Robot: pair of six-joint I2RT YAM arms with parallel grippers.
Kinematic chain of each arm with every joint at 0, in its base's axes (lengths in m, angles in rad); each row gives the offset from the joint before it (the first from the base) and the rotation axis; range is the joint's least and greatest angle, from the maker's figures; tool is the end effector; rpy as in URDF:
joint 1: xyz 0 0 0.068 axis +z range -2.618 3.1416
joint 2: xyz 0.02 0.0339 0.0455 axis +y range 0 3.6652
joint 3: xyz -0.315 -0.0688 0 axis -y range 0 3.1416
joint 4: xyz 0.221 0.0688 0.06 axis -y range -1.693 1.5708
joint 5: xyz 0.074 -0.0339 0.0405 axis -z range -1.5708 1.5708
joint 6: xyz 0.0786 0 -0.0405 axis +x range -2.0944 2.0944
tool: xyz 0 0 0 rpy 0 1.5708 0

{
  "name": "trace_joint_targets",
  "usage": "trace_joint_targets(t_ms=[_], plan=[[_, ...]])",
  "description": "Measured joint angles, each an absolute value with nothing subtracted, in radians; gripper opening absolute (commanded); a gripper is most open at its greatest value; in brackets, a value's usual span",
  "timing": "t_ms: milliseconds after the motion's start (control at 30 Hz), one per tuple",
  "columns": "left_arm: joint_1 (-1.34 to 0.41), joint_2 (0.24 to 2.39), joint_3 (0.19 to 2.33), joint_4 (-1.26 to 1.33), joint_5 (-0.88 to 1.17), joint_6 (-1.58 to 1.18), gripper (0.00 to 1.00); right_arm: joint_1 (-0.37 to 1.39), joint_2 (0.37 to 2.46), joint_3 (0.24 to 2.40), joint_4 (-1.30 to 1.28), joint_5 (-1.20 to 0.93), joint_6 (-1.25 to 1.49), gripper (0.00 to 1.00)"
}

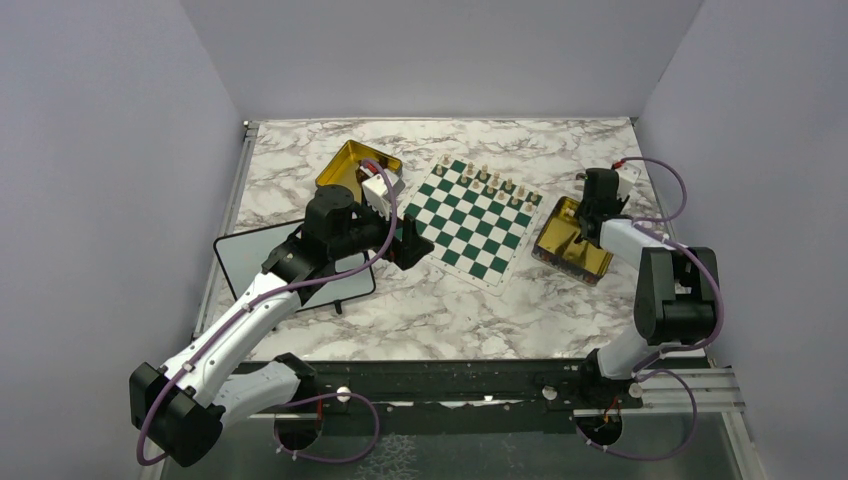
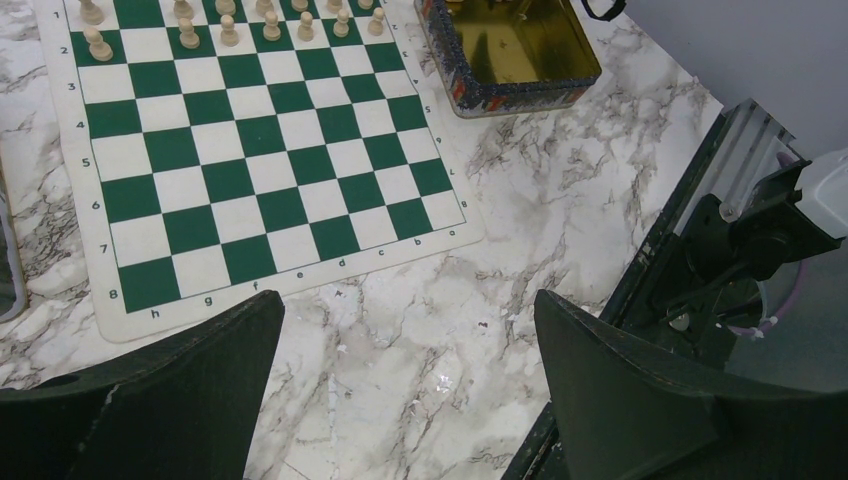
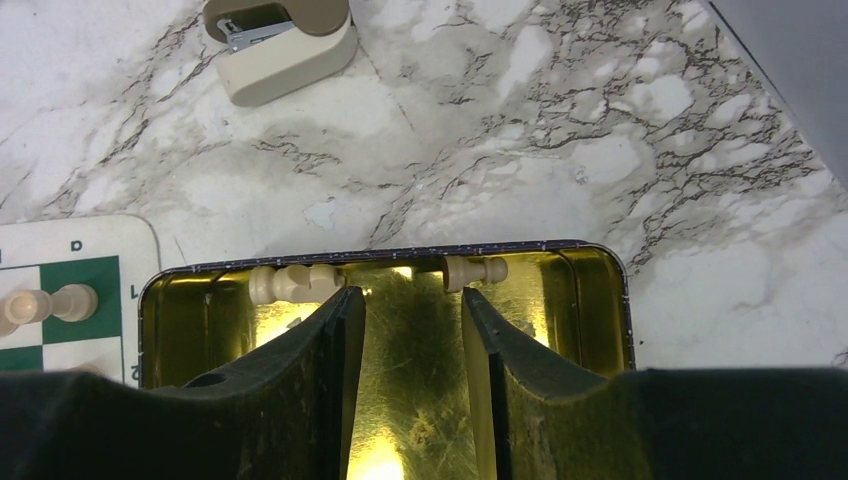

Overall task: Set up the chess pieces on the board
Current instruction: Pick up the chess piece from the storage box.

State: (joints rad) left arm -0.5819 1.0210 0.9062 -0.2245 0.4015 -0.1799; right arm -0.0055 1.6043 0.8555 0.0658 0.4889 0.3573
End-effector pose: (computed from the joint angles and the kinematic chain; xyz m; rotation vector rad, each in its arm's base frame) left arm 0.1668 -0.1465 0.3677 0.6694 1.8687 -0.8879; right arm 0.3443 -0.0388 0.2313 0.6441 2.0860 -0.3520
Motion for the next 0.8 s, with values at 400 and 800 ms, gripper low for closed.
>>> trace_joint_targets(t_ms=[400,800], plan=[[-0.582,1.019,0.906,-0.224,0.402,-0.18,0.96,-0.006,1.615,0.833,0.089,0.513,0.346,0.41],[-0.582,1.017,0.906,-0.223,0.402,-0.18,0.96,-0.006,1.645,0.817,0.11,0.538,0.346,0.4]])
